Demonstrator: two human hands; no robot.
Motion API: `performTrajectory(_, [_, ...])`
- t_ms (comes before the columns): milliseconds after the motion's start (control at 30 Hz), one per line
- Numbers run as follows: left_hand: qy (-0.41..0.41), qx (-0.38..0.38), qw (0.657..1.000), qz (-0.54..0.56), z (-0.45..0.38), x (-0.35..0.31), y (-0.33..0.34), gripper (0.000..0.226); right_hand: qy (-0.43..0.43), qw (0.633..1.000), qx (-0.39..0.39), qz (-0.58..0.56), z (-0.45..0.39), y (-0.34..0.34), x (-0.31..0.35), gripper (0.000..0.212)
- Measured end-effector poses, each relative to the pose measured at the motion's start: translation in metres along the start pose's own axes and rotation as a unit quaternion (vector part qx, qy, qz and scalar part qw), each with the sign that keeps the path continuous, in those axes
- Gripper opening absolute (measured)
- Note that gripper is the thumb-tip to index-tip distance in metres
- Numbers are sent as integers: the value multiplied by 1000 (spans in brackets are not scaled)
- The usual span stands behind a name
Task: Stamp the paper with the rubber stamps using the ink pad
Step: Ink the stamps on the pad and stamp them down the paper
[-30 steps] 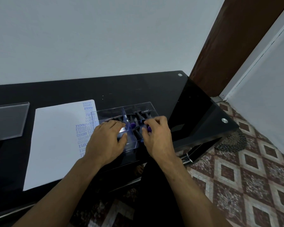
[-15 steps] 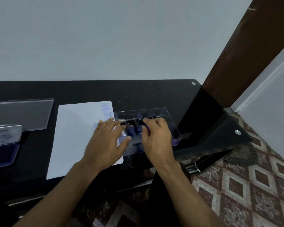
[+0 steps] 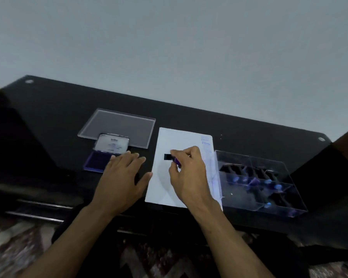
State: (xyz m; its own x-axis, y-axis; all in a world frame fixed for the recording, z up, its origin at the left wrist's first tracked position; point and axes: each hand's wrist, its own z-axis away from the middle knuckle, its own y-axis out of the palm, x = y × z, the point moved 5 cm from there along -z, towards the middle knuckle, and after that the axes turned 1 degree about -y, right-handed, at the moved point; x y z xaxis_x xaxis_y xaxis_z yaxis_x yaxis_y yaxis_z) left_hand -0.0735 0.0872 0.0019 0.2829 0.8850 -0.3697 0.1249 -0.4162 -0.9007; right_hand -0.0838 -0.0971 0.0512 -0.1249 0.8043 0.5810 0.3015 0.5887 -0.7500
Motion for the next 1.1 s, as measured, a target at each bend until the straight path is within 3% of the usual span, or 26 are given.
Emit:
performTrajectory(200, [-70,-37,997,-14,19,69,-22,60,-80,995,55,-24,-10,48,54,23])
performTrajectory(467, [-140,-43,989,8,29,139,-22,59,-116,984,128,-40,-24,95,96,32])
performTrajectory(733, [-104,-13,994,-41,21,170,-8,80,-138,978,155,8,-44,116,113,23])
performTrajectory(1100, [-98,-11,992,-78,24,168,-5,74,-172,964,191,61,-55,149,120,21])
